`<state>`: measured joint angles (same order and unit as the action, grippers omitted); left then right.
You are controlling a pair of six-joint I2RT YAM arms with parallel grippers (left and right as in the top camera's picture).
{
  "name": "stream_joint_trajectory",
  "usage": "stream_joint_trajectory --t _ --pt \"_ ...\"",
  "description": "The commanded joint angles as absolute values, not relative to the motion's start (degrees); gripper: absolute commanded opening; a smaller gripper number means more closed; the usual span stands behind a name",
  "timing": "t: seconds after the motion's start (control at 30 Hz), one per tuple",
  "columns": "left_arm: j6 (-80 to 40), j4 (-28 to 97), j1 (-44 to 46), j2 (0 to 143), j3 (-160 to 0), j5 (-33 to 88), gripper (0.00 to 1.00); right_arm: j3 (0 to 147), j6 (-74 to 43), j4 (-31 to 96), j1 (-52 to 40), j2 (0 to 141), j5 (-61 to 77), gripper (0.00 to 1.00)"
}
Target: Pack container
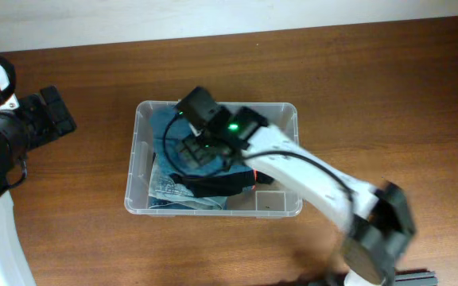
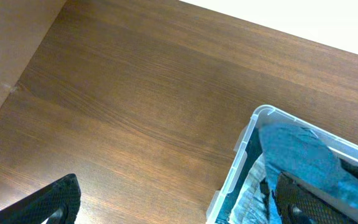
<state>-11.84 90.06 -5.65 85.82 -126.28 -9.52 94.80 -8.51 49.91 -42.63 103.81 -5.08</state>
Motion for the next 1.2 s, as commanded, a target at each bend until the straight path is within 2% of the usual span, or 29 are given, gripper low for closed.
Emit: stream_joint_trajectory --t 0.0,0.57,0.83,0.93,1.1,1.17 --pt "-12.4 90.1 -5.9 85.8 -126.4 -9.9 1.00 96.1 -7.7 50.1 -42.3 90.7 -10.3 0.98" --pt "-12.4 90.1 -5.9 85.8 -126.4 -9.9 1.00 96.1 -7.6 62.4 -42.3 59.0 -37.9 0.99" --pt "-12.4 90.1 -5.9 85.8 -126.4 -9.9 1.00 96.0 -13.8 73.6 -42.3 47.8 -44.9 0.98" --pt "-12.4 90.1 -5.9 85.8 -126.4 -9.9 1.00 95.8 -18.2 79.1 -42.3 45.1 -44.9 0.98" --pt "-12.4 90.1 -5.9 85.8 -126.4 -9.9 1.00 95.0 -34.5 89.9 -42.3 41.6 -46.4 0.98" --pt "-12.4 90.1 -5.9 85.8 -126.4 -9.9 1.00 94.2 -35.7 90.6 -42.2 40.4 -46.4 0.98"
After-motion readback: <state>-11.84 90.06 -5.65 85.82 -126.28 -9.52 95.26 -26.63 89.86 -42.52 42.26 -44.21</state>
